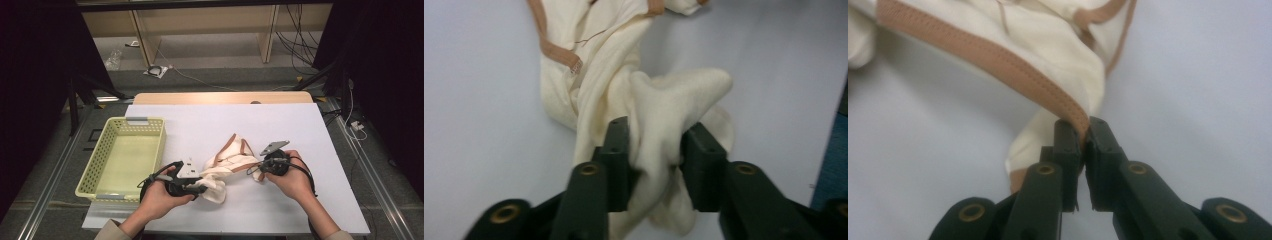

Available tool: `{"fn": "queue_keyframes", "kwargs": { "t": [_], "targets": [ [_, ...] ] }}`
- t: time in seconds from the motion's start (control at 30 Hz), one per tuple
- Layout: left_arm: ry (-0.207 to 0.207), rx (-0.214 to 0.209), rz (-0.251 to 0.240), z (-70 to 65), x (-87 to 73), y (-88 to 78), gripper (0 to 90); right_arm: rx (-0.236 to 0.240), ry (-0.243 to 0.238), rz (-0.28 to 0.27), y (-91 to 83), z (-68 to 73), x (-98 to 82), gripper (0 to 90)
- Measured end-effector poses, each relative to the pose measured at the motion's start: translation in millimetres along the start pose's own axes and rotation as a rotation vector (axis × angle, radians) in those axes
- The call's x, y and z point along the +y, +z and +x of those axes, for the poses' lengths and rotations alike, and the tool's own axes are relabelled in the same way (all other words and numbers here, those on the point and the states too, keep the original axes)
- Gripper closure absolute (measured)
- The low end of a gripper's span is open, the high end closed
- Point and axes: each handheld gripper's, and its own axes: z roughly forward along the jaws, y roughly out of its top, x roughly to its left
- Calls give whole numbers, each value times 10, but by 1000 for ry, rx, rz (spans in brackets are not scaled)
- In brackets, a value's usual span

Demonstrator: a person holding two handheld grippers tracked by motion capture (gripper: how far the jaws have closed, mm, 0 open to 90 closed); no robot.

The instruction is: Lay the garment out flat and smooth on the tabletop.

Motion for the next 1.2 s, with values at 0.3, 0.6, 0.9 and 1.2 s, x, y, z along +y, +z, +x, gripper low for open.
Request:
{"fn": "queue_keyframes", "kwargs": {
  "t": [0.3,0.6,0.9,1.2],
  "targets": [
    [-115,-71,-127,236,119,-91,314,-55,-2,-22,-69,-51,-51,830],
    [-201,122,-50,472,392,201,460,-36,-22,6,-77,2,-129,779],
    [-172,190,85,636,746,726,570,-69,138,-155,-312,-134,-23,764],
    [-196,185,202,729,829,1197,547,2,314,-109,90,-231,57,744]
  ]
}}
